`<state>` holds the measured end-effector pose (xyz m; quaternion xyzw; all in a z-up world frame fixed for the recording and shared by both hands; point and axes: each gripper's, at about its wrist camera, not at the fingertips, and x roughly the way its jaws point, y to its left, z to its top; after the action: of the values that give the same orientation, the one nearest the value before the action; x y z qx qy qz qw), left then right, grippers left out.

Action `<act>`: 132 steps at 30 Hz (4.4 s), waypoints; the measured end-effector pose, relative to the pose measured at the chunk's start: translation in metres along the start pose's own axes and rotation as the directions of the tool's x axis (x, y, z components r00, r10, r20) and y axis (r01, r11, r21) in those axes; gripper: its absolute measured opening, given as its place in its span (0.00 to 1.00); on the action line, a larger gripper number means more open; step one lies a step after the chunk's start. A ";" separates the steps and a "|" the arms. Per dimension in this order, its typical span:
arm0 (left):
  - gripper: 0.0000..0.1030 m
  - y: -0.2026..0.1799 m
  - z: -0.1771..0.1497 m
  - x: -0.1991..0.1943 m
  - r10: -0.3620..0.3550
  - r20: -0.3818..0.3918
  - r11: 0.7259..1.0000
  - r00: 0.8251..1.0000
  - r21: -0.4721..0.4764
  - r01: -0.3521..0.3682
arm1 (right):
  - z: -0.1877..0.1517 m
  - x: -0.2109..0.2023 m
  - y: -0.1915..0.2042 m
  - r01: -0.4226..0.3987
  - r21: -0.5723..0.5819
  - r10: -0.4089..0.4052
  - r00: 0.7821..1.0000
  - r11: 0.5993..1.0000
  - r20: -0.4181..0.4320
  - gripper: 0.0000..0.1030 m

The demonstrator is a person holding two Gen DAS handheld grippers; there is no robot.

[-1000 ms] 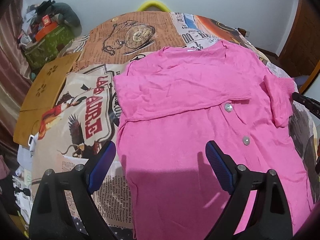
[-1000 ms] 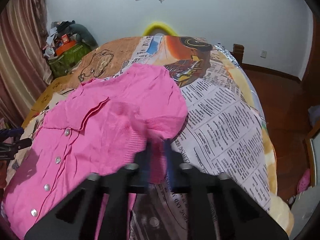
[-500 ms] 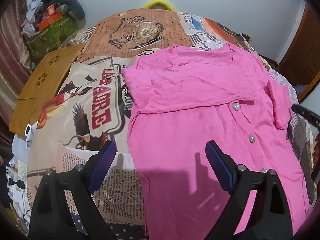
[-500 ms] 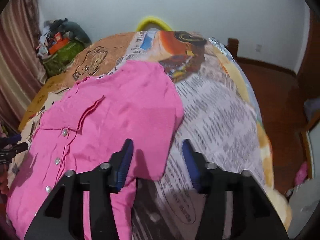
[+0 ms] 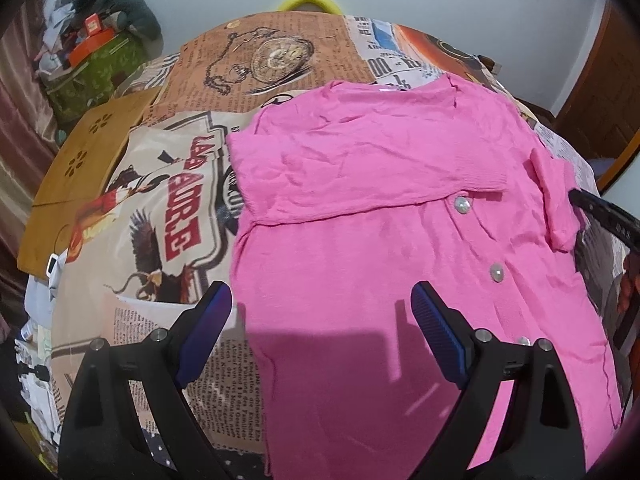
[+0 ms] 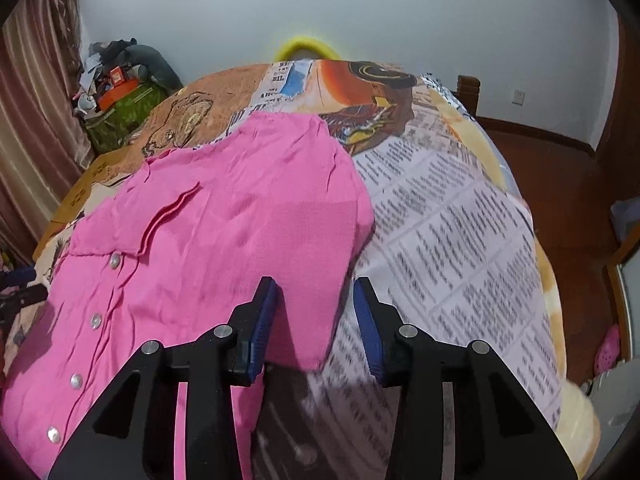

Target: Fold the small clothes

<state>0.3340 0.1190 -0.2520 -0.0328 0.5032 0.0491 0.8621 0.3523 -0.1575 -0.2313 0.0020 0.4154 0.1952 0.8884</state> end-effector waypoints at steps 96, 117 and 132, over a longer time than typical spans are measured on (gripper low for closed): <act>0.35 0.017 0.090 0.061 -0.057 -0.029 0.997 0.998 -0.053 0.056 | 0.082 0.042 0.038 -0.029 -0.204 0.021 0.999 0.979 -0.041 0.19; 0.59 0.059 0.034 0.031 0.092 -0.055 0.996 0.994 -0.014 -0.093 | 0.021 0.000 0.046 -0.049 -0.215 0.024 0.993 0.975 -0.116 0.43; 0.59 0.064 -0.043 -0.013 -0.041 -0.101 0.995 0.994 -0.095 0.032 | -0.037 -0.041 0.044 -0.102 -0.133 0.076 0.978 0.986 -0.193 0.43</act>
<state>0.2833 0.1770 -0.2622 -0.0846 0.5436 0.0550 0.8332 0.2861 -0.1366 -0.2178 -0.0609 0.4817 0.2632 0.8337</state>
